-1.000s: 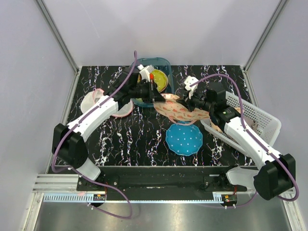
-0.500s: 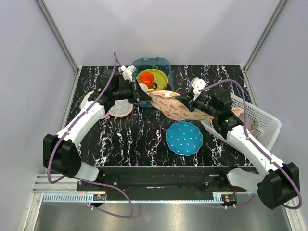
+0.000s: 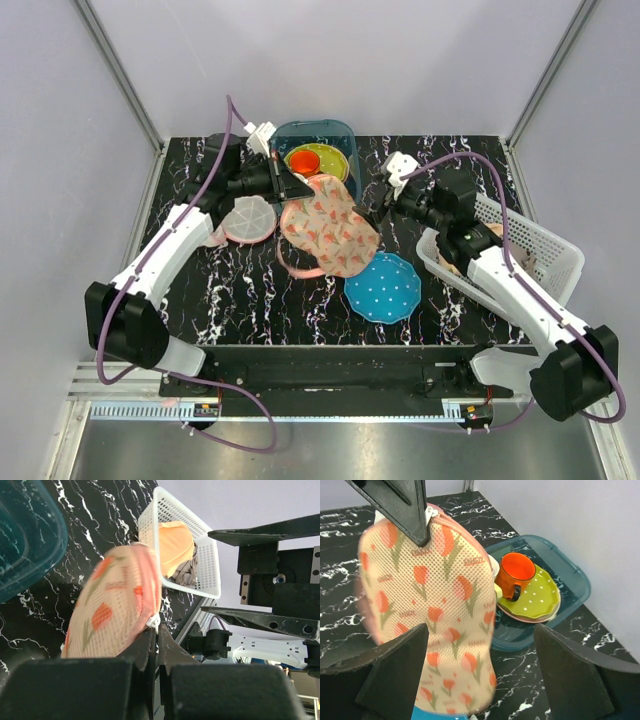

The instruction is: Unzip the laundry bag and remove the bra

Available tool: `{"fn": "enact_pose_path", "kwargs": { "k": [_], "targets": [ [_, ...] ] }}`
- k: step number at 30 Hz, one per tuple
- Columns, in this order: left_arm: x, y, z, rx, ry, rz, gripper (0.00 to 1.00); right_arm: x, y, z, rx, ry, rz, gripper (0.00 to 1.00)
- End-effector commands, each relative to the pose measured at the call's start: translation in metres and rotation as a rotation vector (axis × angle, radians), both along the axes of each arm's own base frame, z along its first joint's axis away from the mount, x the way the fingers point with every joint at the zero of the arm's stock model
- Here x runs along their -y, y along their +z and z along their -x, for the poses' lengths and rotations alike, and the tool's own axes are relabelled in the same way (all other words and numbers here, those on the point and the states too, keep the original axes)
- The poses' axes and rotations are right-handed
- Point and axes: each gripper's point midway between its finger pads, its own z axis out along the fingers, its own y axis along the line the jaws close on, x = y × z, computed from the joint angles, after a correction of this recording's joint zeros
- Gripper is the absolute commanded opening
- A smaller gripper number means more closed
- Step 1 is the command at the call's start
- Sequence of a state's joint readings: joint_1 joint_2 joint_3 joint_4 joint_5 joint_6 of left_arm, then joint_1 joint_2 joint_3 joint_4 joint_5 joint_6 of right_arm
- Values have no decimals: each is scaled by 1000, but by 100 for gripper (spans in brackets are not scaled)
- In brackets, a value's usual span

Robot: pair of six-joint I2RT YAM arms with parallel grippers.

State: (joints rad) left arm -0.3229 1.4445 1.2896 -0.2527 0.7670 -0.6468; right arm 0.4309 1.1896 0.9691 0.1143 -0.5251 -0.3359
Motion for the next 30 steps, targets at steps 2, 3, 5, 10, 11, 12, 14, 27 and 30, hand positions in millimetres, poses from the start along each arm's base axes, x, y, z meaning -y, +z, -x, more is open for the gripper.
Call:
{"fn": "enact_pose_path", "kwargs": {
  "k": [2,3,5,10,11,12,14,27,30],
  "targets": [
    [15,34,-1,115,-41,31,0,0,17,-1,78,-7,81,93],
    [17,35,-1,116,-44,31,0,-3,23,-1,85,3,74,92],
    [19,40,0,131,-55,37,0,-11,24,-3,91,26,73,90],
    [23,55,8,201,-151,25,0,-26,36,-14,120,89,104,86],
    [22,55,12,190,-169,16,0,-28,48,-14,144,101,101,87],
    [21,67,12,238,-176,9,0,-32,50,-13,147,127,103,88],
    [20,74,15,253,-186,2,0,-36,59,-15,153,150,101,89],
    [26,92,15,278,-239,20,0,-82,73,-11,152,284,72,91],
    [28,89,16,270,-248,19,0,-92,67,-11,131,301,72,87]
  ]
}}
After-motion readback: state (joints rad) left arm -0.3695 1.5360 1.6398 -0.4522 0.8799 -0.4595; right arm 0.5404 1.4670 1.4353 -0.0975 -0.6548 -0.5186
